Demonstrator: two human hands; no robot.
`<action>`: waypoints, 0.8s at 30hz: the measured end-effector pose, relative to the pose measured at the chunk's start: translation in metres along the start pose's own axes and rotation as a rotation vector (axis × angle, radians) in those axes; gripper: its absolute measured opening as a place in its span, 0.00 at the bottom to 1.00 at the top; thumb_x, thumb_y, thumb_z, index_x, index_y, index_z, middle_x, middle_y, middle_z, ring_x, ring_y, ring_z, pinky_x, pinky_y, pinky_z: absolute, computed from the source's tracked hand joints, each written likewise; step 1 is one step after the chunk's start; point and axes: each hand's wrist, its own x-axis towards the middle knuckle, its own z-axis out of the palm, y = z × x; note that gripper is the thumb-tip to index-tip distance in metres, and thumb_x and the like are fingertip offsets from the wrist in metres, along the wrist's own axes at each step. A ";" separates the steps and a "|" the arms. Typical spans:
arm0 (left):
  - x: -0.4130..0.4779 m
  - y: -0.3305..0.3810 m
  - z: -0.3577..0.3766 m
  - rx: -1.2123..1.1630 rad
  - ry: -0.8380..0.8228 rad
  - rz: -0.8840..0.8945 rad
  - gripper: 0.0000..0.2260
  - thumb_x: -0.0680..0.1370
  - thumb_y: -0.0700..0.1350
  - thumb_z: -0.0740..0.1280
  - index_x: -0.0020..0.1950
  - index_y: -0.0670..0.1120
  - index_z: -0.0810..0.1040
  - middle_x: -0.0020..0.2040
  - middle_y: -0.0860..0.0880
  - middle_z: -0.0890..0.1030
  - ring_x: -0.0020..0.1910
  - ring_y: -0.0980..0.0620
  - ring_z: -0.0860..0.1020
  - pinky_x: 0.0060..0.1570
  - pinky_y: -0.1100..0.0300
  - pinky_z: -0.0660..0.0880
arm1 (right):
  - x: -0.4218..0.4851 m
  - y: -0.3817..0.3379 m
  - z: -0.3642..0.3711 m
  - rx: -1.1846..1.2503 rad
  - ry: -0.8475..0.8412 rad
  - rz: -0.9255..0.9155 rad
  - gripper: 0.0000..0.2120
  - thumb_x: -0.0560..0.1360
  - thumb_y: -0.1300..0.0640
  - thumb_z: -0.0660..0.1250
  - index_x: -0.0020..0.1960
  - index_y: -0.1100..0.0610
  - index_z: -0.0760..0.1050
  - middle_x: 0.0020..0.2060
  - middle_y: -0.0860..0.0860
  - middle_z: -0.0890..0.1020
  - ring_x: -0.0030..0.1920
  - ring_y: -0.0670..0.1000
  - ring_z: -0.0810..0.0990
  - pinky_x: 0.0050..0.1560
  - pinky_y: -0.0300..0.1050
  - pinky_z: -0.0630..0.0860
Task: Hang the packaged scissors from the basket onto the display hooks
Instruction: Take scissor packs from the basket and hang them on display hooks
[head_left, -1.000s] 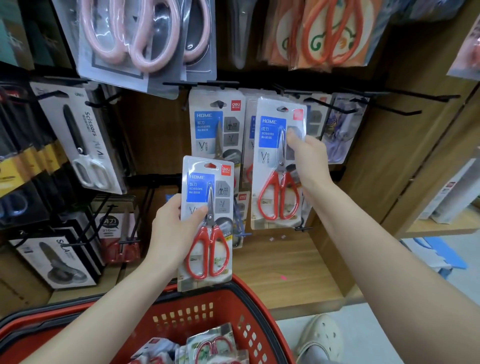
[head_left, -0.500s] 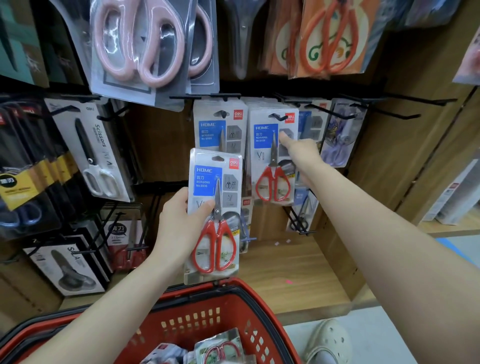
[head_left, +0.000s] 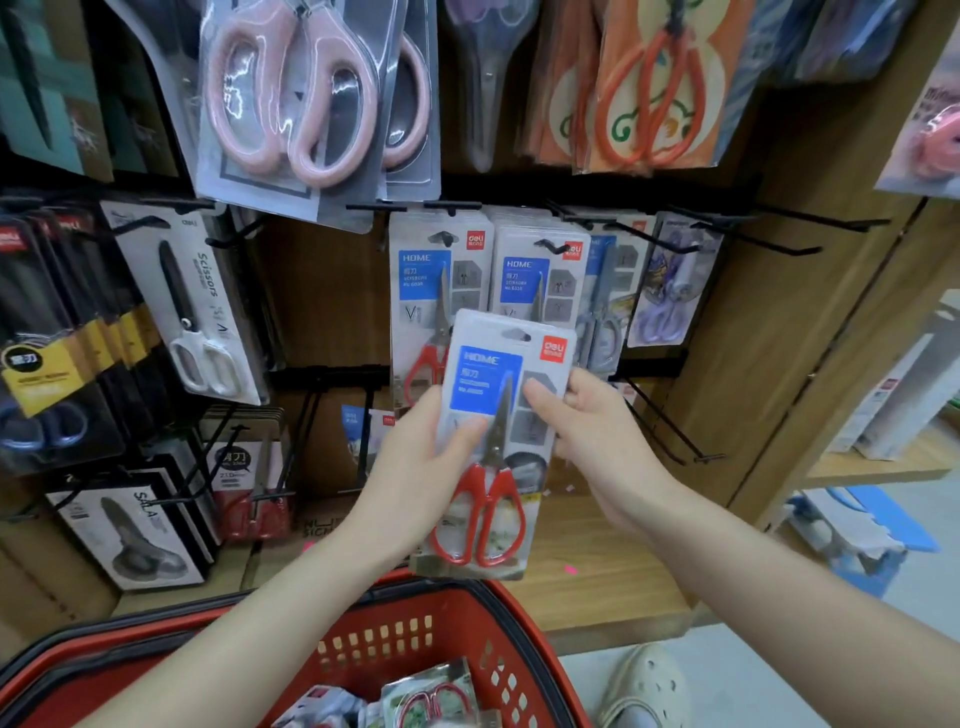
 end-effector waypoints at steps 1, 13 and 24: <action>0.000 -0.001 0.003 0.040 -0.017 0.014 0.07 0.79 0.44 0.65 0.53 0.56 0.75 0.50 0.60 0.82 0.51 0.64 0.79 0.50 0.67 0.74 | 0.001 -0.001 -0.005 0.009 0.022 0.018 0.09 0.79 0.60 0.61 0.57 0.58 0.76 0.51 0.53 0.84 0.51 0.54 0.83 0.54 0.56 0.79; 0.083 -0.013 -0.031 0.312 0.291 -0.047 0.23 0.80 0.44 0.63 0.74 0.44 0.61 0.70 0.44 0.66 0.67 0.53 0.67 0.57 0.69 0.61 | 0.055 -0.028 -0.045 -0.156 0.285 -0.062 0.07 0.81 0.55 0.58 0.48 0.56 0.73 0.52 0.59 0.82 0.54 0.60 0.81 0.57 0.63 0.75; 0.115 -0.037 -0.029 0.152 0.301 -0.165 0.16 0.80 0.43 0.63 0.67 0.43 0.67 0.61 0.46 0.75 0.55 0.56 0.74 0.44 0.66 0.72 | 0.105 -0.013 -0.032 -0.202 0.328 -0.002 0.10 0.80 0.54 0.60 0.56 0.58 0.75 0.51 0.55 0.82 0.53 0.56 0.81 0.57 0.60 0.76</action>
